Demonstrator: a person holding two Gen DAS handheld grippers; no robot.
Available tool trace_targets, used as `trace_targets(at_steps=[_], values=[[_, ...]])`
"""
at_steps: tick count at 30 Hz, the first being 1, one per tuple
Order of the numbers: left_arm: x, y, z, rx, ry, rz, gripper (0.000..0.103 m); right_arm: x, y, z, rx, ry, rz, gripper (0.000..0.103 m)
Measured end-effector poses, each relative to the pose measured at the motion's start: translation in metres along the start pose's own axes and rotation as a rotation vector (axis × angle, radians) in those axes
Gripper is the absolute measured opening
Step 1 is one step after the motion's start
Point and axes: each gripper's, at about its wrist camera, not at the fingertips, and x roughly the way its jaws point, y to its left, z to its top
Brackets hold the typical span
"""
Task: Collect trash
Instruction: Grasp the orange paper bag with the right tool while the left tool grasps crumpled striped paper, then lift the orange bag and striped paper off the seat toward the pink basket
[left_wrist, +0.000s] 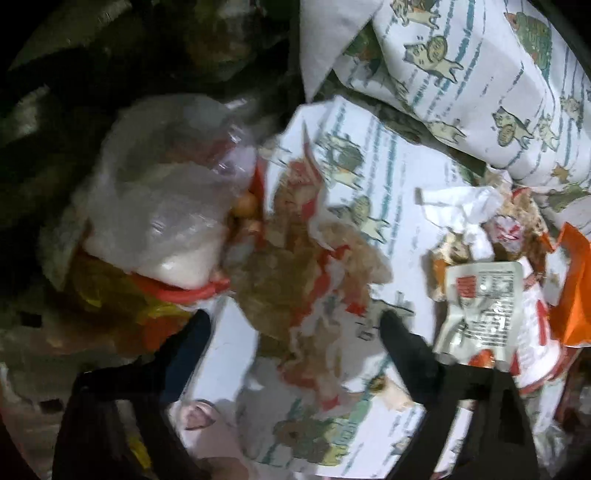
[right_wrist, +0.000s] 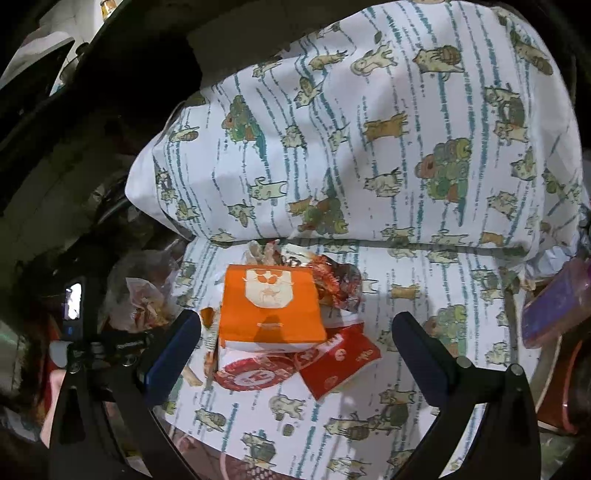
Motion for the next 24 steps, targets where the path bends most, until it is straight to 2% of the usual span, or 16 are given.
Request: trace_targets(at_steps=[2,3,5,6,11,15,17,19,20,22,24], values=[[0.004,-0.002,-0.003,0.002,0.045,-0.038,0.066,0.007,-0.001,0.002,0.021,0.025,0.047,0.103],[0.003,-0.005,-0.004,0.008,0.054,-0.035,0.059,0.013,-0.001,0.003,0.03,0.052,0.084,0.103],[-0.002,-0.009,-0.007,0.028,0.05,-0.012,0.034,0.022,-0.002,0.003,0.053,0.083,0.11,0.103],[-0.006,-0.01,-0.009,0.033,0.042,-0.011,0.031,0.025,-0.002,0.003,0.067,0.086,0.106,0.103],[-0.034,-0.017,-0.017,0.042,-0.016,-0.033,0.022,0.038,-0.006,-0.001,0.142,0.096,0.075,0.103],[-0.063,-0.03,-0.019,0.08,-0.098,-0.023,0.021,0.035,-0.006,-0.002,0.233,0.102,0.098,0.103],[-0.078,-0.031,-0.023,0.066,-0.127,-0.034,0.021,0.026,-0.005,-0.006,0.287,0.095,0.105,0.103],[-0.088,-0.03,-0.026,0.025,-0.125,-0.079,0.021,0.016,0.002,-0.007,0.245,0.069,0.145,0.103],[-0.094,-0.027,-0.029,-0.004,-0.119,-0.117,0.021,0.014,0.006,-0.007,0.207,0.054,0.119,0.103],[-0.102,-0.022,-0.032,-0.019,-0.128,-0.146,0.021,0.013,0.009,-0.008,0.154,0.031,0.039,0.103],[-0.11,-0.024,-0.033,-0.013,-0.153,-0.123,0.021,0.018,0.01,-0.009,0.128,0.026,-0.005,0.103]])
